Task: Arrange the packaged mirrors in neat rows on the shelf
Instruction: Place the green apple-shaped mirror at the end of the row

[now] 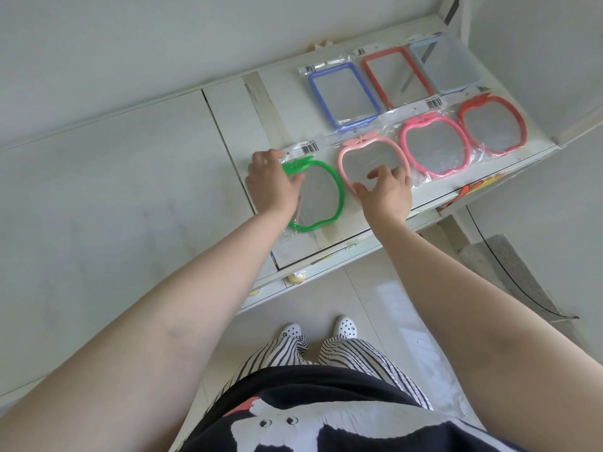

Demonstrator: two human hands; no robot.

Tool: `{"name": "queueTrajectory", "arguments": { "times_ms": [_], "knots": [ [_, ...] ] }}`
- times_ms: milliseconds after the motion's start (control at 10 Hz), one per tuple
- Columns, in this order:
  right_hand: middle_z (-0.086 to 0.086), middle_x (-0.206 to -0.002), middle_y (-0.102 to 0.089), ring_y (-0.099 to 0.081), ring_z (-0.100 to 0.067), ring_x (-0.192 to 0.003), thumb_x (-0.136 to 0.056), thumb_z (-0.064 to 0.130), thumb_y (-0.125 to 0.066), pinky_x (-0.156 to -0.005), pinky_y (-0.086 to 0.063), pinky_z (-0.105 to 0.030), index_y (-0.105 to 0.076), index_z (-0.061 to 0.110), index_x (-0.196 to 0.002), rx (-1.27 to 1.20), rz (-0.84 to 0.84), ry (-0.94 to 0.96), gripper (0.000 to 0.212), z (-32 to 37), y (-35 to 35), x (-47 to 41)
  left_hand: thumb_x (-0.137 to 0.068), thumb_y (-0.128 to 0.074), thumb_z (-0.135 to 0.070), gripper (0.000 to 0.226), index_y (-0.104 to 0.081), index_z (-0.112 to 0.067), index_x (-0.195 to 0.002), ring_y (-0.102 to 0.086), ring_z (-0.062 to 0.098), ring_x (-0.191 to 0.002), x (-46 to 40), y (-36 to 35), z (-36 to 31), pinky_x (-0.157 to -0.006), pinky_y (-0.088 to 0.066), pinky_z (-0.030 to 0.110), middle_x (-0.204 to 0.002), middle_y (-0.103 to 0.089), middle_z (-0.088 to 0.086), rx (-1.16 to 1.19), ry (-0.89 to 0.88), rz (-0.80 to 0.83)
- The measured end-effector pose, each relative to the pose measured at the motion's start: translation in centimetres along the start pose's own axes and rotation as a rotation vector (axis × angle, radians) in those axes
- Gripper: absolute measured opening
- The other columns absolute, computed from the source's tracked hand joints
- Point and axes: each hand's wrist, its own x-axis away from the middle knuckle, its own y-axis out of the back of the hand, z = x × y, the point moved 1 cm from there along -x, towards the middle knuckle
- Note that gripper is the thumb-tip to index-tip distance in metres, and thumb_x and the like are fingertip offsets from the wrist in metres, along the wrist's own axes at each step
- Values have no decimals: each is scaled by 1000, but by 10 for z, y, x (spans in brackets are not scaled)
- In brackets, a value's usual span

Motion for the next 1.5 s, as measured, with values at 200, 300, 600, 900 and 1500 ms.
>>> {"name": "queueTrajectory", "arguments": {
  "times_ms": [200,300,600,900,1500],
  "knots": [
    [-9,-152,-34,-24,-28,-142,-88,45,-58,-114,-24,-41,-45,28,-139,28,118,44,55,-7,-7,-8,-73,-70,-55,98,-20,-22,-150,5,33,-150,27,-31,-14,-119,-3,54,-162,1,10,-267,-91,376],
    [-11,-151,-34,-24,-31,-141,-84,47,-63,-115,-23,-43,-50,27,-130,37,167,54,52,-12,-11,-10,-72,-68,-59,103,-13,-22,-152,10,34,-149,30,-38,-8,-117,-2,58,-162,9,12,-310,-90,419],
    [-13,-150,-32,-24,-33,-140,-84,48,-63,-116,-22,-43,-51,26,-128,36,186,72,50,-16,-12,-10,-74,-69,-57,104,-10,-24,-153,12,34,-149,26,-43,-11,-116,-2,59,-161,12,11,-314,-84,415],
    [-9,-144,-39,-30,-31,-135,-85,49,-60,-110,-30,-41,-54,28,-126,6,157,44,47,-15,-6,-10,-75,-69,-54,99,-14,-24,-152,11,34,-149,26,-40,-14,-116,-1,58,-161,10,12,-297,-69,407],
    [-15,-152,-29,-21,-34,-142,-92,51,-44,-115,-21,-44,-54,31,-121,178,285,260,37,-110,53,-131,-83,-57,-57,92,-7,-25,-153,8,36,-149,37,-115,-130,-116,-3,60,-162,11,9,-205,198,293]
  ]
}}
